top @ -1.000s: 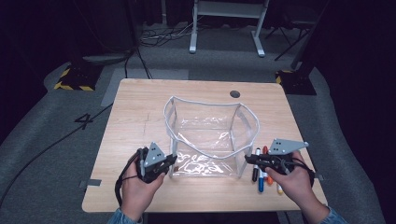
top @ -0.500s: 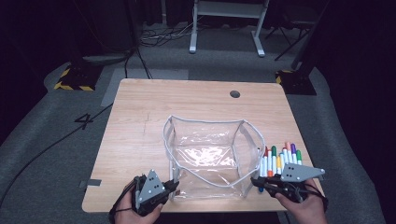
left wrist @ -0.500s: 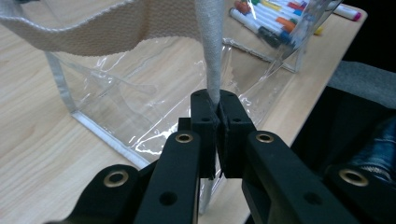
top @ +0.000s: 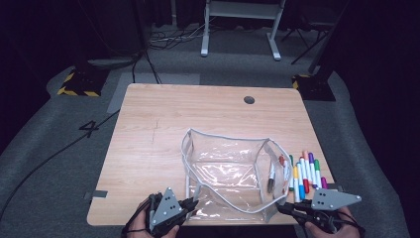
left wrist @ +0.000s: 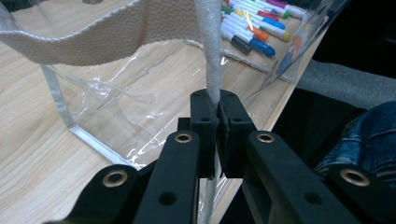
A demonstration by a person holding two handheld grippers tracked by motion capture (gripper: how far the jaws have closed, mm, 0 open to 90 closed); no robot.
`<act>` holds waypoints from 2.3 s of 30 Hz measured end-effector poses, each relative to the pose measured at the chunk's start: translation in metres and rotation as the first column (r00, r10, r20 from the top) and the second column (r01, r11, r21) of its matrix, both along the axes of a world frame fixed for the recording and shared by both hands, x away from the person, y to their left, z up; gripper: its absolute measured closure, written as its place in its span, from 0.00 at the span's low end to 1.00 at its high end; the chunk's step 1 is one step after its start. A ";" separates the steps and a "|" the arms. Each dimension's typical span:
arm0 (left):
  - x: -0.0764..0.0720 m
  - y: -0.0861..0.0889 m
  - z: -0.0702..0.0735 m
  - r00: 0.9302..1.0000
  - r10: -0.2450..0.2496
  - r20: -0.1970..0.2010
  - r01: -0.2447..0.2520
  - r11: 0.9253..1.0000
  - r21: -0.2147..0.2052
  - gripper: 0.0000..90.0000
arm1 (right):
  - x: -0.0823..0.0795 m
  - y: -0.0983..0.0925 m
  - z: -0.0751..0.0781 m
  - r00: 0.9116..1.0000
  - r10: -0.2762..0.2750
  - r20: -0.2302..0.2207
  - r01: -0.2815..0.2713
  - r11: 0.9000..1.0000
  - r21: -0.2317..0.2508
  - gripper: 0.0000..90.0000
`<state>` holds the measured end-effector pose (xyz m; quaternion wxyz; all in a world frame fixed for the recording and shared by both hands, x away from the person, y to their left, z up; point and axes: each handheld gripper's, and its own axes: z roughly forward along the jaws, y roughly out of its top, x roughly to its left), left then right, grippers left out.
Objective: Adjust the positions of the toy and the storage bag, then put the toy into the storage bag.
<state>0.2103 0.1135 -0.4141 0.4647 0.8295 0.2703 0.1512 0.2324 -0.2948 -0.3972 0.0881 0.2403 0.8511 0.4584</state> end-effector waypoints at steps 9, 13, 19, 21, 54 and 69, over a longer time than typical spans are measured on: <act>0.003 -0.018 -0.004 0.999 -0.041 0.015 0.041 0.999 -0.001 0.96 | -0.005 -0.009 0.002 1.000 -0.025 0.019 0.025 0.999 -0.028 0.97; 0.003 -0.020 -0.004 0.999 -0.045 0.027 0.045 0.999 0.003 0.92 | -0.005 -0.012 0.002 1.000 -0.026 0.011 0.027 0.999 -0.030 0.95; 0.004 -0.004 0.003 0.999 0.019 0.034 -0.018 0.999 -0.027 0.60 | 0.000 -0.018 0.008 1.000 -0.011 -0.004 0.011 1.000 -0.017 0.68; 0.004 -0.001 0.006 0.999 0.021 0.028 -0.020 0.999 -0.026 0.56 | 0.002 -0.024 0.009 1.000 -0.004 0.008 0.004 0.999 -0.043 0.67; 0.079 0.079 -0.067 0.942 0.332 -0.052 -0.321 0.935 0.153 0.42 | 0.070 -0.121 -0.024 0.878 -0.470 -0.096 0.437 0.867 -0.240 0.62; 0.086 0.076 -0.094 0.948 0.300 -0.105 -0.277 0.942 0.190 0.37 | 0.078 -0.142 -0.069 0.771 -0.601 -0.214 0.476 0.765 -0.434 0.65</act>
